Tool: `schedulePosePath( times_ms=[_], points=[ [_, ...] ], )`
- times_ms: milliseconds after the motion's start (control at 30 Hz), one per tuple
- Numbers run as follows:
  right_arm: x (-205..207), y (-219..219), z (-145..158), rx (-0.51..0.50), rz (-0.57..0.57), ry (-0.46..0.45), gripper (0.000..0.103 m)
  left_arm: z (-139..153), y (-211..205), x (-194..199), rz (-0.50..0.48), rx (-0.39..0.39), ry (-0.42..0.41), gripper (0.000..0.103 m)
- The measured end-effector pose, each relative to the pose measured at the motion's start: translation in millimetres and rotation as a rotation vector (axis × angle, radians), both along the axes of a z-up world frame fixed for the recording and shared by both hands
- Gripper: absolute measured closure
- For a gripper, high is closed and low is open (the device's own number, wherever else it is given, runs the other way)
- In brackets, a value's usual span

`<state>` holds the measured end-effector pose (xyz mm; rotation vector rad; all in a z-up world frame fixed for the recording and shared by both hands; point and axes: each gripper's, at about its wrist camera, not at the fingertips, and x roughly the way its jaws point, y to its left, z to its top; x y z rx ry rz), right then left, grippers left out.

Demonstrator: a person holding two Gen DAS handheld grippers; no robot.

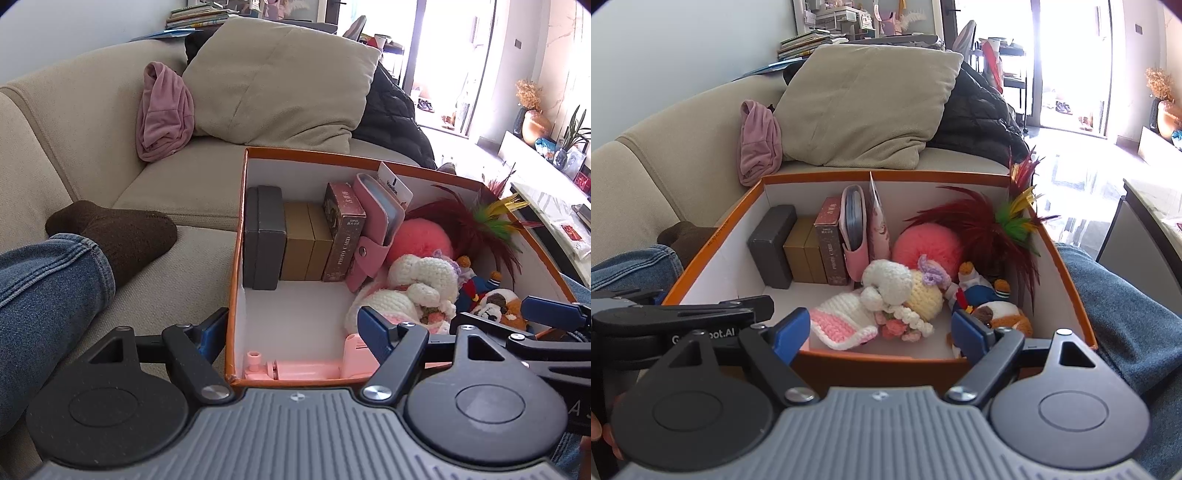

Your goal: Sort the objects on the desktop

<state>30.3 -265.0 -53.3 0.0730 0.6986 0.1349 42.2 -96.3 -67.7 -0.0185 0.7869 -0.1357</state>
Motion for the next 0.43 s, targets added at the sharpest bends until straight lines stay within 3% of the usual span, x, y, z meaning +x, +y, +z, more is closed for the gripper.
schedulePosePath(
  times_ms=[433],
  points=[
    [-2.5,-1.5,0.5,0.001,0.003,-0.009,0.018,0.4,-0.4,-0.1,0.002,-0.001,0.003,0.015]
  ],
)
